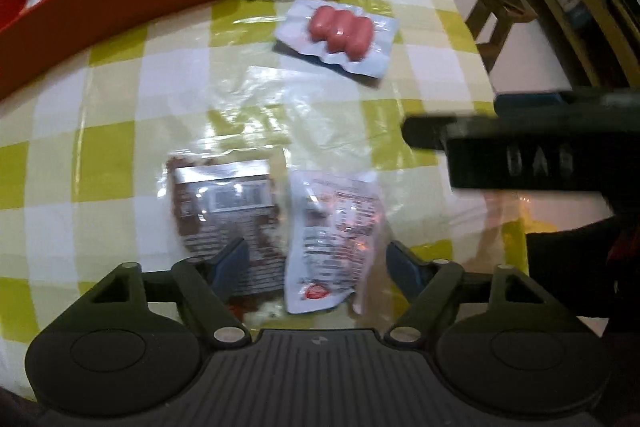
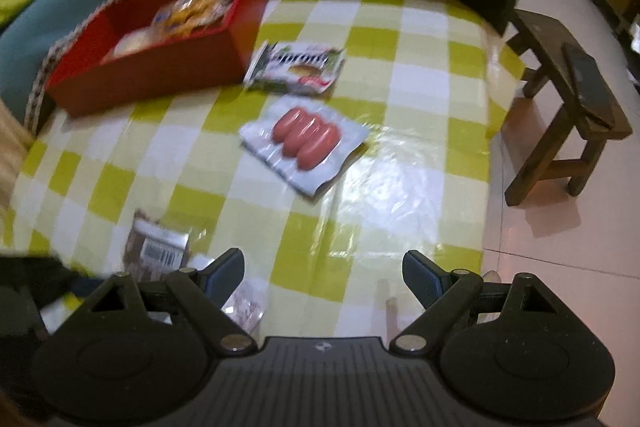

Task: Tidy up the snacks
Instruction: 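Move the left tool to the white spicy packet while the right tool moves to the brown jerky bag, then close the left tool on the white spicy packet and lift it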

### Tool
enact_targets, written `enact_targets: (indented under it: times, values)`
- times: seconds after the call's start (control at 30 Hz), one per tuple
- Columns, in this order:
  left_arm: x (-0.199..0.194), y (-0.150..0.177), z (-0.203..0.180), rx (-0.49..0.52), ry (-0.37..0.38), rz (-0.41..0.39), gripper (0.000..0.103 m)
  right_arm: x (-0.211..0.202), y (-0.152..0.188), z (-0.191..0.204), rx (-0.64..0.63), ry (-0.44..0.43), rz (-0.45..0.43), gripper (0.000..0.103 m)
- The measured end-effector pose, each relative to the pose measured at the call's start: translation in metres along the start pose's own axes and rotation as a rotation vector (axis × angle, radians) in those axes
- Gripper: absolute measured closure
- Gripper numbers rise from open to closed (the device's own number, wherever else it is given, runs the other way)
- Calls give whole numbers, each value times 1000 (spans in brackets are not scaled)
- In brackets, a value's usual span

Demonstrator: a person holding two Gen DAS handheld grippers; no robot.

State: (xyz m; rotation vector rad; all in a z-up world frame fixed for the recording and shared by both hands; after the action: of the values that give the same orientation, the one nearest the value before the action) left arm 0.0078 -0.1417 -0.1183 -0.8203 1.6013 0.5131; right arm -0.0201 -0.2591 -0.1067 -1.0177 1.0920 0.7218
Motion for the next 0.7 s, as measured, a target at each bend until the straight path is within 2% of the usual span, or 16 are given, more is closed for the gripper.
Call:
enact_targets:
  times: [0.07, 0.17, 0.27, 0.37, 0.57, 0.6, 0.67, 0.7]
  values:
    - [3, 3, -7, 1, -3, 4, 20, -2, -1, -1, 2, -14, -8, 9]
    - [15, 9, -17, 21, -47, 25, 23, -8, -3, 1, -9, -42, -26, 9]
    - [29, 15, -29, 70, -105, 56, 38, -14, -4, 1, -17, -69, -45, 9]
    - [37, 16, -35, 97, -143, 67, 41, -19, -5, 0, -17, -98, -62, 9]
    - [32, 16, -31, 12, -114, 65, 45, -29, -8, -2, -25, -110, -101, 9]
    - [29, 15, -29, 3, -102, 61, 57, -30, -8, -3, -23, -112, -103, 9]
    - [18, 15, -26, -14, -81, 39, 56, -30, -7, -5, -17, -116, -103, 9]
    - [12, 15, -24, -18, -76, 25, 67, -29, -7, -5, -17, -114, -101, 9]
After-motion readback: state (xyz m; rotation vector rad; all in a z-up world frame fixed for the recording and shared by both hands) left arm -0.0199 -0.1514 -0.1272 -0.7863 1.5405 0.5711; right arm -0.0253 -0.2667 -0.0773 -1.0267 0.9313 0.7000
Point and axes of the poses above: each gripper's, at about its wrist camera, not at the fingertips, and x roughly the way its jaws point, z to its left, y to its underside, the point moved 8 cm from there along x, roughly the way its jaws point, and after that the axes turned 8 degrees about z, right-handed, at the moved point
